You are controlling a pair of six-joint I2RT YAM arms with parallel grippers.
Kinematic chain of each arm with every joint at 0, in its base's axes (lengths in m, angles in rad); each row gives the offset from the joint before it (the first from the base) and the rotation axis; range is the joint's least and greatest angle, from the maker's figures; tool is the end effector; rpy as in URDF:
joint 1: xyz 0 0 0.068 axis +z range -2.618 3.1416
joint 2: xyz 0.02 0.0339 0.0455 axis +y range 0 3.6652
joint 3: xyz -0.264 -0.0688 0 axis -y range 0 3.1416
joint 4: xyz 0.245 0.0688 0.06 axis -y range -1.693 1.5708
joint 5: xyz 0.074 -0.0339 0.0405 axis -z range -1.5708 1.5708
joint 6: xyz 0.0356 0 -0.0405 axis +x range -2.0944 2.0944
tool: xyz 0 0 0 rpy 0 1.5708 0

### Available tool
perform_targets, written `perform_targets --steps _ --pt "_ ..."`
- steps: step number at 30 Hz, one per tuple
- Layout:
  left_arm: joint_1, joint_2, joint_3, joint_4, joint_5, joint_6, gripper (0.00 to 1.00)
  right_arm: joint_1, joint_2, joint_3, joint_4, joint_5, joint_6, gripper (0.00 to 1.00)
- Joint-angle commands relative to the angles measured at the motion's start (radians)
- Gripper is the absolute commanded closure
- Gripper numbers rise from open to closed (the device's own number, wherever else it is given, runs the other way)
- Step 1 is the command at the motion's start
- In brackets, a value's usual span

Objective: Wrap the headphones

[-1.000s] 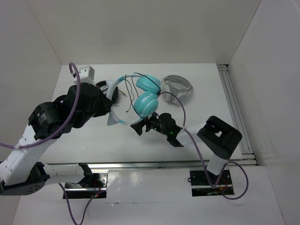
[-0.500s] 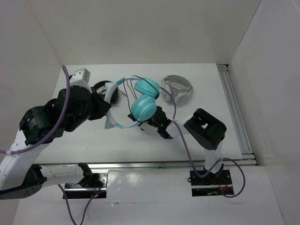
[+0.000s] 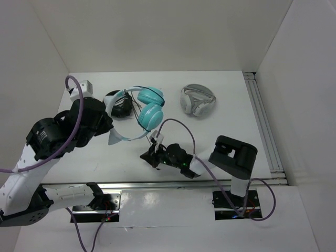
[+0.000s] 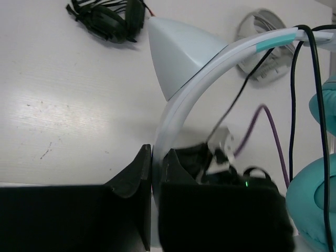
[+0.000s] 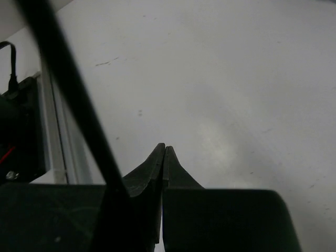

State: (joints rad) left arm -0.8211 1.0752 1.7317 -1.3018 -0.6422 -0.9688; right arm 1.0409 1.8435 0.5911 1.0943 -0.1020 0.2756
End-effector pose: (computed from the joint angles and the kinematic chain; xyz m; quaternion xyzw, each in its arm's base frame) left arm 0.1068 -0.0834 0.4811 -0.2032 0.8364 -0.1538 0.4853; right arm 0.1651 0.2890 0.1366 -0.3144 0.6924 0.4272 0.4891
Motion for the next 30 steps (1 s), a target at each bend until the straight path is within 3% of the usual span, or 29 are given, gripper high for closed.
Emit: perform_targets --steps 1,4,5,8,11,16,21,27,30 --pt "0.093 0.003 0.005 0.147 -0.109 -0.119 1.00 0.141 -0.137 -0.039 -0.098 0.200 -0.010 1.00" --pt "0.180 0.035 -0.017 0.188 -0.059 -0.073 1.00 0.264 -0.277 -0.025 -0.289 0.316 -0.054 1.00" --pt "0.236 0.049 -0.047 0.211 -0.045 -0.027 1.00 0.356 -0.308 -0.010 -0.347 0.435 -0.070 1.00" --pt "0.324 0.049 -0.116 0.285 0.018 0.048 1.00 0.480 -0.410 0.065 -0.546 0.595 -0.119 1.00" --pt "0.399 0.061 -0.219 0.323 0.081 0.116 1.00 0.553 -0.481 0.146 -0.690 0.721 -0.143 1.00" --pt "0.384 0.086 -0.362 0.337 0.067 0.194 1.00 0.604 -0.446 0.405 -1.012 0.774 -0.237 1.00" --pt "0.311 0.104 -0.449 0.394 0.153 0.405 1.00 0.604 -0.412 0.582 -1.389 0.589 -0.451 1.00" --pt "0.232 0.083 -0.541 0.453 0.294 0.551 1.00 0.613 -0.343 0.788 -1.747 0.625 -0.475 1.00" --pt "0.154 0.098 -0.564 0.464 0.303 0.571 1.00 0.631 -0.322 0.835 -1.842 0.691 -0.475 1.00"
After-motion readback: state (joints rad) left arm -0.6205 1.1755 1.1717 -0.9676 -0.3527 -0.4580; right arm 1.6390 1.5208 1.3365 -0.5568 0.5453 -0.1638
